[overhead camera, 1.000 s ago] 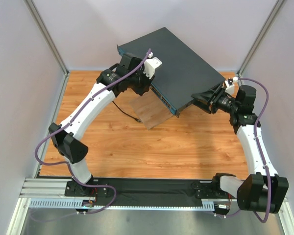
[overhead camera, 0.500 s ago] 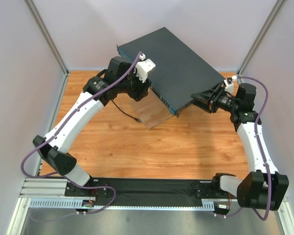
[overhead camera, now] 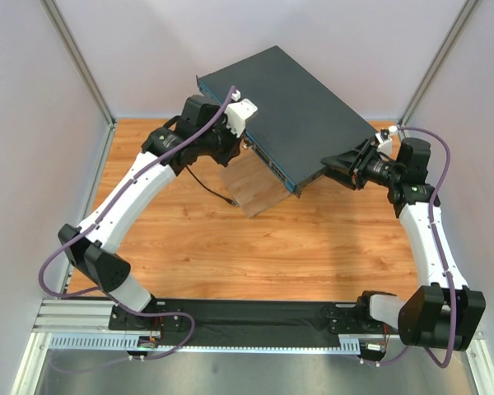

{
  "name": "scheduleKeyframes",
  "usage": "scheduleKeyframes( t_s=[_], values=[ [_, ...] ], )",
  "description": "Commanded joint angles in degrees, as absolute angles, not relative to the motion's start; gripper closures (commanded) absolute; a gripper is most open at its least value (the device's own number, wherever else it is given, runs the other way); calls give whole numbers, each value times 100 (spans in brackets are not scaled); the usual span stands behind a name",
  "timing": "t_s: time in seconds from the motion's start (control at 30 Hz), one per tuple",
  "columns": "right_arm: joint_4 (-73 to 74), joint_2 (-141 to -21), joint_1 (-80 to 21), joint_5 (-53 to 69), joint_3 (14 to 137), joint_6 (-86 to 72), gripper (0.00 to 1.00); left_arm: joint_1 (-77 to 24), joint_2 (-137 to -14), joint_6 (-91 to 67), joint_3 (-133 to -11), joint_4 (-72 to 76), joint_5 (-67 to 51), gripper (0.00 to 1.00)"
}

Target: Insert the plug into the switch port

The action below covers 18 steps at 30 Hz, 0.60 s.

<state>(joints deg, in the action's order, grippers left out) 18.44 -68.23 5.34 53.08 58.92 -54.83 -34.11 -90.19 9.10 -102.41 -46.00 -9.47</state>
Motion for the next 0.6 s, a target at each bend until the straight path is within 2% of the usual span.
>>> scheduleKeyframes(
  t_s=[0.0, 0.57],
  values=[
    [1160, -6996, 343, 4948, 6091, -4210, 100, -3401, -9263, 756, -10503, -4412, -984, 87],
    [1230, -7075, 351, 4975, 6073, -4105, 100, -3401, -9589, 519, -10547, -3420, -1037, 90]
  ],
)
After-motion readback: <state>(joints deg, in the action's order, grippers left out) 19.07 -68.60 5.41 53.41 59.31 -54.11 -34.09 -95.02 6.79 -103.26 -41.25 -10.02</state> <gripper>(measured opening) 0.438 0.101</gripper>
